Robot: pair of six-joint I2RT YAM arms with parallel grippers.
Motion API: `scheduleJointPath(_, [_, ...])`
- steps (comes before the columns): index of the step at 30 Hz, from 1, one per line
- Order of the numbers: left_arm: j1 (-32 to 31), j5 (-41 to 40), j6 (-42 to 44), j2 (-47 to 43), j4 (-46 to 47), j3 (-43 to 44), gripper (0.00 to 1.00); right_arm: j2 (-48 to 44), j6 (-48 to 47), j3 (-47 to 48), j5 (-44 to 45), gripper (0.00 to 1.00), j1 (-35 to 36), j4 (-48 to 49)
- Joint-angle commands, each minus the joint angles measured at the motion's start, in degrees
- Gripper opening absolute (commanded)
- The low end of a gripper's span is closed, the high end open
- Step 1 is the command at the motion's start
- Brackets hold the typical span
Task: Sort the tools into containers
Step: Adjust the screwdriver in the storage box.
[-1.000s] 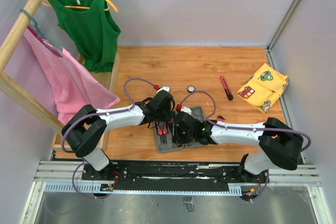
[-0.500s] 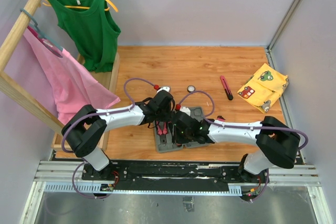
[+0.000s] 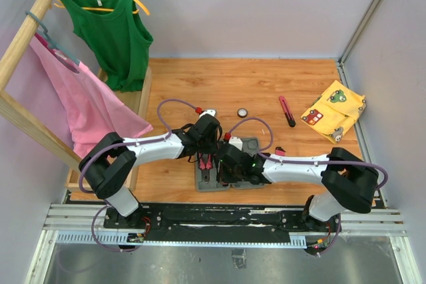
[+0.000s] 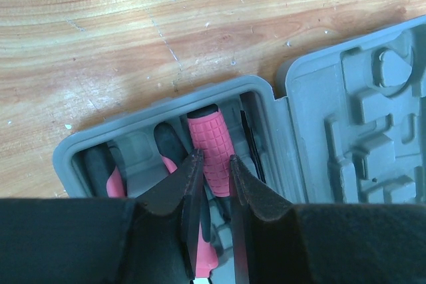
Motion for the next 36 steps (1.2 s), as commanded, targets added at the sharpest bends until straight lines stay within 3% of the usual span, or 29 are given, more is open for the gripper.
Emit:
scheduleJointPath(1, [-0.5, -1.0, 0.2, 2.1, -1.9, -0.6, 0.24, 2.6, -1.9, -5.2, 2.9, 0.01, 1.2, -6.7])
scheduleJointPath(14, [-0.5, -1.7, 2.9, -1.6, -1.6, 1.3, 0.28, -10.0, -10.6, 1.7, 4.0, 0.18, 1.0, -2.2])
scheduleJointPath(22, [-0.5, -1.8, 4.7, -6.4, -1.5, 3.7, 0.39, -18.9, -12.1, -0.7, 12.6, 0.29, 0.4, -7.8])
scheduleJointPath(30, [-0.5, -5.5, 6.9, -12.8, -4.8, 6.3, 0.42, -25.4, -18.7, 0.2, 25.4, 0.34, -1.0, -15.1])
scheduleJointPath(36, [1.4, -11.2, 10.2, -19.3, -9.9, 6.1, 0.45, -28.7, -23.3, 1.6, 25.3, 0.38, -8.3, -19.9])
